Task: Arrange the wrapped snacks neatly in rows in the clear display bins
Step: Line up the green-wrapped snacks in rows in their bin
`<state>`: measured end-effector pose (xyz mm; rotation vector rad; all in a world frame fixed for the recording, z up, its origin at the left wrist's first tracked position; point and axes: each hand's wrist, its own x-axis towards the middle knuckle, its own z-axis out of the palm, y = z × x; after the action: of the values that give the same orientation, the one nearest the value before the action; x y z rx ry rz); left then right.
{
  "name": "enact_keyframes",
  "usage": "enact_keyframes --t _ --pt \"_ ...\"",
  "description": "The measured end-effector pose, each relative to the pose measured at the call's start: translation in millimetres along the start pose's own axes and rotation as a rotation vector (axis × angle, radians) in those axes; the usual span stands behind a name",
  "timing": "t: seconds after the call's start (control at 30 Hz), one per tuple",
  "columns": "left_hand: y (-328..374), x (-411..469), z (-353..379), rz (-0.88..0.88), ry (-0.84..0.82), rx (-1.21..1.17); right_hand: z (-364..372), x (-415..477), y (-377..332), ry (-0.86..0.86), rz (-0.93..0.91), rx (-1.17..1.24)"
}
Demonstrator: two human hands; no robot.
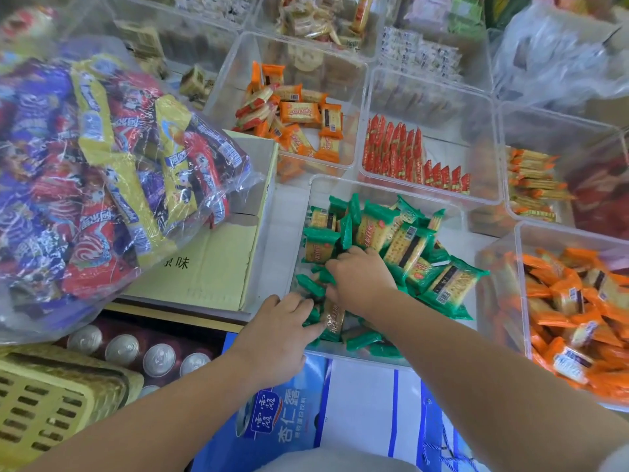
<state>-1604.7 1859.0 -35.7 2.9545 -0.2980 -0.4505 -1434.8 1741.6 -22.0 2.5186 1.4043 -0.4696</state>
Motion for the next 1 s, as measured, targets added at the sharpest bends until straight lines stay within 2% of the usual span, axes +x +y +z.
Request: enact_keyframes --t 0.2,0.4,0.6,0.73,0.87,1.0 --pt "0 1 0 -0.004 -0.011 -0.001 6 2 -8 -0.074 0.003 -0.069" --pt "2 -3 3 -0.049 0.038 -0.009 6 7 0 -0.137 -0.008 0.071" --pt "6 0 3 -0.097 -0.017 0.067 2 7 9 -0.216 -0.07 0.232" --pt "5 -4 -4 -0.089 -0.019 0.058 -3 9 11 -0.184 -0.066 0.304" --pt "3 -5 -6 -0.032 0.029 0.048 -9 16 -9 -0.188 -0.067 0.243" --pt "4 -3 -7 -0.026 -0.034 0.082 -7 13 -12 -0.178 -0.07 0.25"
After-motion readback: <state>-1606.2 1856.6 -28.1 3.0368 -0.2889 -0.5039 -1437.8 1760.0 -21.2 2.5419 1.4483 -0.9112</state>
